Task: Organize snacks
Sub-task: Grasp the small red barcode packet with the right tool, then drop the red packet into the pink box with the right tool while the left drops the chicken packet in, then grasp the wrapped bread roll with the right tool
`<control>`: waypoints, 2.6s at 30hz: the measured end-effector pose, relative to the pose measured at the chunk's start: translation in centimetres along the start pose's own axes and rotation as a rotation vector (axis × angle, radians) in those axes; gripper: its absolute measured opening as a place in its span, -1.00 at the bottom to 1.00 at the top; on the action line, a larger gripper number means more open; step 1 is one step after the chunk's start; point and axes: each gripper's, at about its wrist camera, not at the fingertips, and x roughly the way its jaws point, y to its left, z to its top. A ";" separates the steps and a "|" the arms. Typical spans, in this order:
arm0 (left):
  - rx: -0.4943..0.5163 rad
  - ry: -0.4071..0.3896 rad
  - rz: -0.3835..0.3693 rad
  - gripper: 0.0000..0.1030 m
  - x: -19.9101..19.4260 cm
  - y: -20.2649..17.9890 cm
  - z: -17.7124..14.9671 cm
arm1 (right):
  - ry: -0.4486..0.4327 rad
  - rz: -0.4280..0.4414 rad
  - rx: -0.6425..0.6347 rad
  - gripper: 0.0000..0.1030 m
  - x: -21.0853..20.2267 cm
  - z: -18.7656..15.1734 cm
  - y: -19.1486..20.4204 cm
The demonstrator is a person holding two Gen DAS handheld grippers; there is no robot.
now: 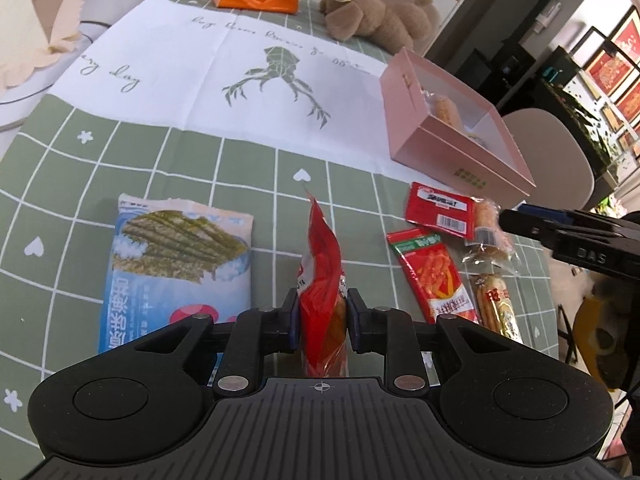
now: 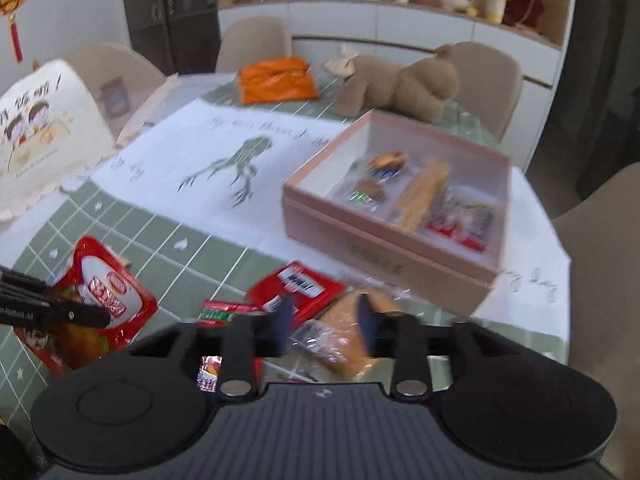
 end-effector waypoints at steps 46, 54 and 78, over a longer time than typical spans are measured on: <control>0.153 -0.112 -0.186 -0.49 -3.4 -6.0 4.8 | -0.112 -0.061 -0.076 -0.05 -5.4 1.7 -1.7; 0.085 -0.203 -0.436 -0.43 0.0 -13.2 19.7 | -0.343 -0.241 0.009 0.27 -8.3 8.7 -5.4; -0.087 -0.033 0.203 -0.42 -4.5 7.6 0.8 | 0.115 0.035 0.113 0.40 -1.3 -4.4 -0.8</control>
